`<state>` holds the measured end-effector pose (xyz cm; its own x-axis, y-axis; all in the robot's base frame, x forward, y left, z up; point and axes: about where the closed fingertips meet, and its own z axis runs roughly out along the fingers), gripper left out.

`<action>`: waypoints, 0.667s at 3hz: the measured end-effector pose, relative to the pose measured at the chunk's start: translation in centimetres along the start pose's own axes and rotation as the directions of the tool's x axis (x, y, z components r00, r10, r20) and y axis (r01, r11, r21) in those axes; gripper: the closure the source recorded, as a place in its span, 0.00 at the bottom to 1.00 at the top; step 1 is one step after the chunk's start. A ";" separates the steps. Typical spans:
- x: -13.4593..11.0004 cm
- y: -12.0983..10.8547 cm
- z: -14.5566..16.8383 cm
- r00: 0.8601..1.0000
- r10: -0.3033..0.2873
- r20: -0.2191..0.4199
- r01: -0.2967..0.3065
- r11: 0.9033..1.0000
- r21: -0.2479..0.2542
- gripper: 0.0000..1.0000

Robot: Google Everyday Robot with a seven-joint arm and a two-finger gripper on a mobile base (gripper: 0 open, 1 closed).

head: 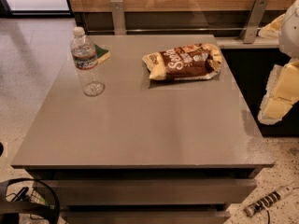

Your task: Pick brown chip bag

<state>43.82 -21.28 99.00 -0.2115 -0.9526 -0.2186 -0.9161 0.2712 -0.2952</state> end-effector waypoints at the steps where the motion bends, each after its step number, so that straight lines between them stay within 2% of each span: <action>1: 0.0 -0.4 0.2 1.000 0.000 0.005 -0.001 1.000 0.007 0.00; 2: -0.1 -4.8 2.1 0.999 0.003 0.050 -0.007 0.997 0.071 0.00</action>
Offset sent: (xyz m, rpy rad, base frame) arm 0.1168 -0.0230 -0.0146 0.0743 -0.1719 -0.0142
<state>48.93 -22.20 98.46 -0.1974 -0.9437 -0.2655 -0.8883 0.2867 -0.3588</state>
